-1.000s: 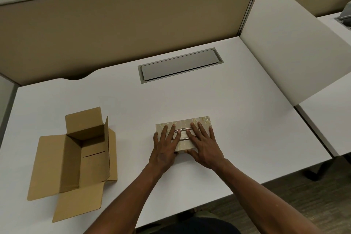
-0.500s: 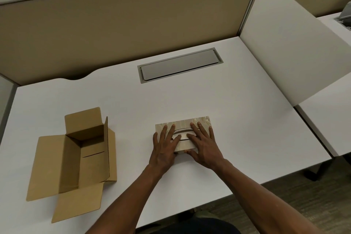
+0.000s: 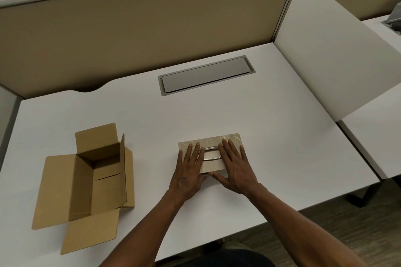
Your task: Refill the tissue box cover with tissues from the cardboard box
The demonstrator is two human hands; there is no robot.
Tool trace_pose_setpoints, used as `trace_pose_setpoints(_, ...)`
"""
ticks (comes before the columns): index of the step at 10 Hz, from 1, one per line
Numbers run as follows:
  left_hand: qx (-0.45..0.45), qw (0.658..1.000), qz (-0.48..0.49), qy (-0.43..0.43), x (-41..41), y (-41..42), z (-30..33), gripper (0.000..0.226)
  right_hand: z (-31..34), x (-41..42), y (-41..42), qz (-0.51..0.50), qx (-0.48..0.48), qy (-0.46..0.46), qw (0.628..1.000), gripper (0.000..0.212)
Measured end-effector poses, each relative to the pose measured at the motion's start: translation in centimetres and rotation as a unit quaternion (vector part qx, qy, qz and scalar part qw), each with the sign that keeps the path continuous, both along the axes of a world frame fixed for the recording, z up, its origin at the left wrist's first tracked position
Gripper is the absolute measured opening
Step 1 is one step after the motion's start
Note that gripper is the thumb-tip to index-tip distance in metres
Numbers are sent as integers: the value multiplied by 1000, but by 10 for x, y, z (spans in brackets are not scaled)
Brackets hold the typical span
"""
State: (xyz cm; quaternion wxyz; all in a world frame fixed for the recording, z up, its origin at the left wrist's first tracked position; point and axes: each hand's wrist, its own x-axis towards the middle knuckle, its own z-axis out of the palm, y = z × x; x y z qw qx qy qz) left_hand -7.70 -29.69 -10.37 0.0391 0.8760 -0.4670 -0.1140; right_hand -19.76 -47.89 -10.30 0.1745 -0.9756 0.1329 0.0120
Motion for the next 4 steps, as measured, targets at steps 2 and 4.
trace_pose_setpoints(2,-11,1000,-4,13,1,1,-2,89,1,0,1,3,-15,31,999,103)
trace_pose_setpoints(4,-55,998,8,28,6,7,8,94,10,5,-4,-35,7,-14,999,102)
